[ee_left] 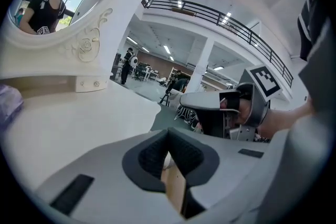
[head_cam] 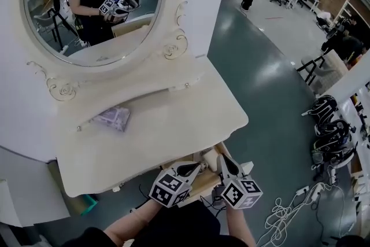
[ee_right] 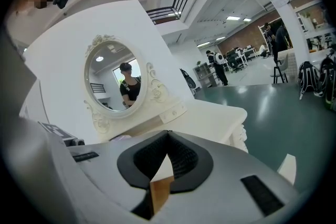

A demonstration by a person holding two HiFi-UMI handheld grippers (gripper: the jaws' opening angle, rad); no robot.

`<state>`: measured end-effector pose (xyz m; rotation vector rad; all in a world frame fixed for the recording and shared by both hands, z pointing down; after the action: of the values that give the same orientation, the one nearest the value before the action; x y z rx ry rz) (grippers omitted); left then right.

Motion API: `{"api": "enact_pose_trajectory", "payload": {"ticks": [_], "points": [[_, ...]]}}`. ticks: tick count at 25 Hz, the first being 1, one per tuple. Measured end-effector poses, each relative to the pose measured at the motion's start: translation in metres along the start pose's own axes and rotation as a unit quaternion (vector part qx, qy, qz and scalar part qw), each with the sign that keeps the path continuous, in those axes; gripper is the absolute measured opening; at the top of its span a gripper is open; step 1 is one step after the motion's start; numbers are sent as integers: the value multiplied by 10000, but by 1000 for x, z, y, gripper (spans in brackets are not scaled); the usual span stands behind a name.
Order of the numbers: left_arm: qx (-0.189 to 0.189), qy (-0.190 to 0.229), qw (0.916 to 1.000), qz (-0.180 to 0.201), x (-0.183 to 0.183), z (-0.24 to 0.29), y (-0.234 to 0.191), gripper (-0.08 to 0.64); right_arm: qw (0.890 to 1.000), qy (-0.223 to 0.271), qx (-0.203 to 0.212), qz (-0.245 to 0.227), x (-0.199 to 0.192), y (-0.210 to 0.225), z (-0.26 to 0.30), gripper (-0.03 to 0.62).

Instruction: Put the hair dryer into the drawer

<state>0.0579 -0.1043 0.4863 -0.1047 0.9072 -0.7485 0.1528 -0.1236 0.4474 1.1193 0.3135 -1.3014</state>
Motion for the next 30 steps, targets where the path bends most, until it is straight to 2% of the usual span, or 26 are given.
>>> {"api": "enact_pose_trajectory", "payload": {"ticks": [6,14,30], "points": [[41,79,10000,9,-2,-14,0,18,9999,69,-56,-55,-3,-3,-4,14],[81,-23,9999,115,-4,-12,-3,18,9991,192,-107,-361,-1,-8,-12,15],[60,-4,9999,114,-8,-6,7,18,9992,187,-127,-336,-6,-2,-19,15]]}}
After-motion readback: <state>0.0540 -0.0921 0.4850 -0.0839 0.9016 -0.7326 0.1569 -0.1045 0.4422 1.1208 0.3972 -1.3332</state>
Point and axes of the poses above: the fingertips, and each gripper's own axes: z forward along the fingers, y to its right, x out of its top, the point moved 2 cm from there along -z, backward along the fingers, and after that the axes turned 14 degrees about -y, right-handed, at the moved point
